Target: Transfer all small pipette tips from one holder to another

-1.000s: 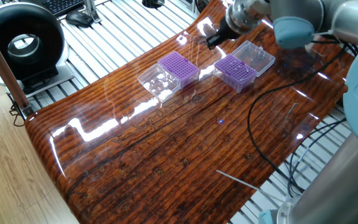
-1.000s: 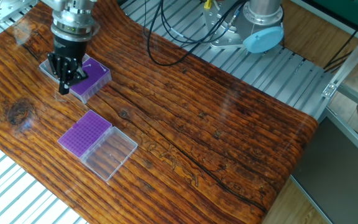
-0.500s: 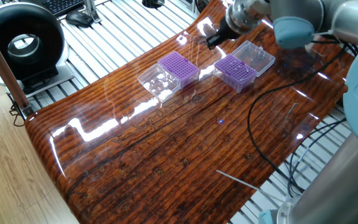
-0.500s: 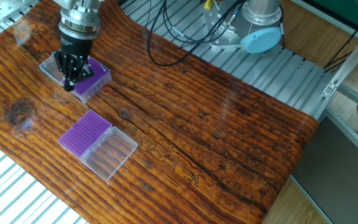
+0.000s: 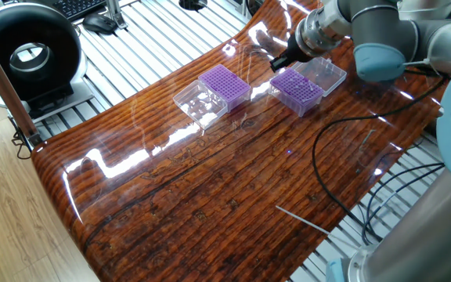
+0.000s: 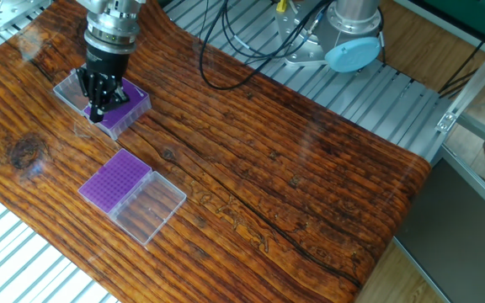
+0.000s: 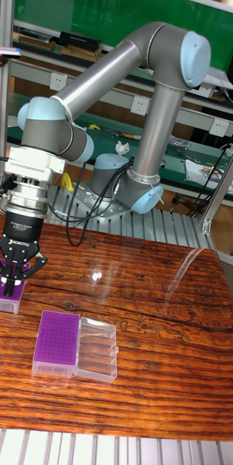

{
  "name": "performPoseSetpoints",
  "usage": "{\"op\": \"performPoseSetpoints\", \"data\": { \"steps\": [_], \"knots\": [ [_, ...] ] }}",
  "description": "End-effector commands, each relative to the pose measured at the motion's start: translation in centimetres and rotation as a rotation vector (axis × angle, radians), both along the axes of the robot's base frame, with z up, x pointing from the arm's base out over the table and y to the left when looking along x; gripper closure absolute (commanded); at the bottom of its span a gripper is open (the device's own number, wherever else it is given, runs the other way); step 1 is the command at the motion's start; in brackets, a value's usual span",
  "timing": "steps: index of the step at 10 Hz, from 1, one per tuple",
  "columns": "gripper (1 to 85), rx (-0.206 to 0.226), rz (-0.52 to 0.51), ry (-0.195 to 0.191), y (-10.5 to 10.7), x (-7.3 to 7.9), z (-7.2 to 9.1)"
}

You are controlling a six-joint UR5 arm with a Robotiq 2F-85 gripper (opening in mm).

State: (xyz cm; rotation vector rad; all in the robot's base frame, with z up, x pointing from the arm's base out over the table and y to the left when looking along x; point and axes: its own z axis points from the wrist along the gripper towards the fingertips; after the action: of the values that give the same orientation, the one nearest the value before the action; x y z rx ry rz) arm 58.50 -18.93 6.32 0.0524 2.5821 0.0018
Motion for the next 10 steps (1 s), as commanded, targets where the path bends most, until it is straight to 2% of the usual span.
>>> {"op": "performPoseSetpoints", "data": {
  "steps": [1, 6, 10],
  "knots": [
    [84.7, 0.014, -0.012, -0.006, -0.35, -0.23, -0.11],
    [84.7, 0.027, -0.028, 0.002, -0.34, -0.47, -0.22],
    [84.7, 0.015, -0.048, 0.011, -0.79, -0.91, -0.15]
  ]
}}
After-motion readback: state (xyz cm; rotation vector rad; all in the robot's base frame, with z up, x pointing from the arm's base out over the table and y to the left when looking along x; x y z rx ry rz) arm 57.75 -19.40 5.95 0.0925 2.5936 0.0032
